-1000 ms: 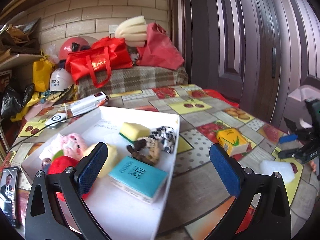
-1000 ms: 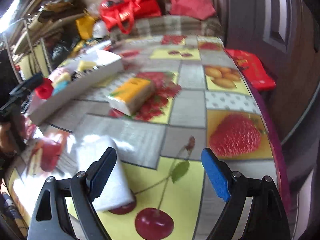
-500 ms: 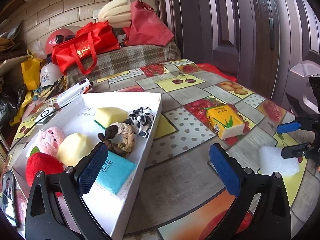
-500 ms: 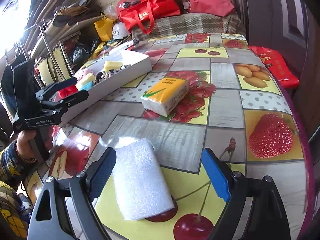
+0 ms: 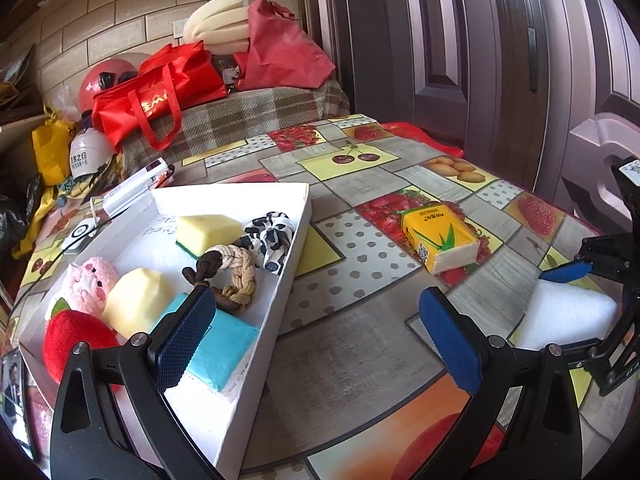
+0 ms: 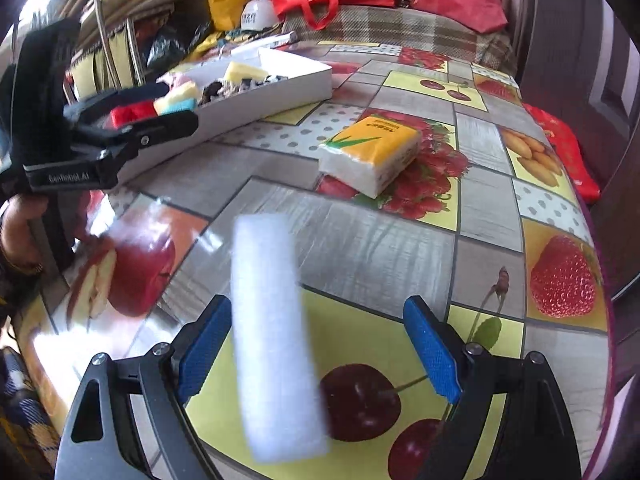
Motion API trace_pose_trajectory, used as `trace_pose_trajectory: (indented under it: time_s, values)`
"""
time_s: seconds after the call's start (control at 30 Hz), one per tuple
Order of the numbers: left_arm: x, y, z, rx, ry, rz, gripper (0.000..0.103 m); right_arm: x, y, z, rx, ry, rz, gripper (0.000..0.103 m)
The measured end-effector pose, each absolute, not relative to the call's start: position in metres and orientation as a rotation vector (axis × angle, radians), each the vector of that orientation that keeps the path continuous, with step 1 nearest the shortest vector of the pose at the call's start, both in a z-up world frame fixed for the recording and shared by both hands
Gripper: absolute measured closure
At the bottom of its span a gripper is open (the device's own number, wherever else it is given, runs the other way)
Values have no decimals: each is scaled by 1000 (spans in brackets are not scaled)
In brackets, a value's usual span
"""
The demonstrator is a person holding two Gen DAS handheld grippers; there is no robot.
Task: Organize soft objects
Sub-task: 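Grasp the white foam strip with right tool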
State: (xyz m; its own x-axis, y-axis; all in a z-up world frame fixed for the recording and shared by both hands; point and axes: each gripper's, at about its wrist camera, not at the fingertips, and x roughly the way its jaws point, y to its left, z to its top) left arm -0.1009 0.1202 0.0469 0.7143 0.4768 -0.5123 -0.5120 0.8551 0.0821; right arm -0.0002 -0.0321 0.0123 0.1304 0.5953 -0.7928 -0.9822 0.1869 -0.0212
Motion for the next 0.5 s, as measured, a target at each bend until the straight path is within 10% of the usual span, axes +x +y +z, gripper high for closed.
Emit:
trace_pose_trajectory:
  time_s: [0.5]
  values:
    - [-104,124,48,-84,550,532,0,-16,-40,24,-655,663,1304,16]
